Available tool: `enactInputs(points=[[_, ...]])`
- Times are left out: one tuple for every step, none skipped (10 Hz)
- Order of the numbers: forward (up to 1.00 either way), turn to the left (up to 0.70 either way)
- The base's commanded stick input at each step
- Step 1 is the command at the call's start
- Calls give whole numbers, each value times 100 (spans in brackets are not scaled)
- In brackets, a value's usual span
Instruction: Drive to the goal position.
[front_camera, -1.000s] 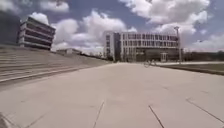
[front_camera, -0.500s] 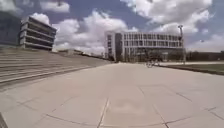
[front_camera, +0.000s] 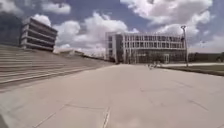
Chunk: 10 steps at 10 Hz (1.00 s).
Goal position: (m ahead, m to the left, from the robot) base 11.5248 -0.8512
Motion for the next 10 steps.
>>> enactInputs(points=[[70,2],[70,2],[70,2],[70,2],[70,2],[70,2],[70,2],[70,2],[70,2],[70,2]])
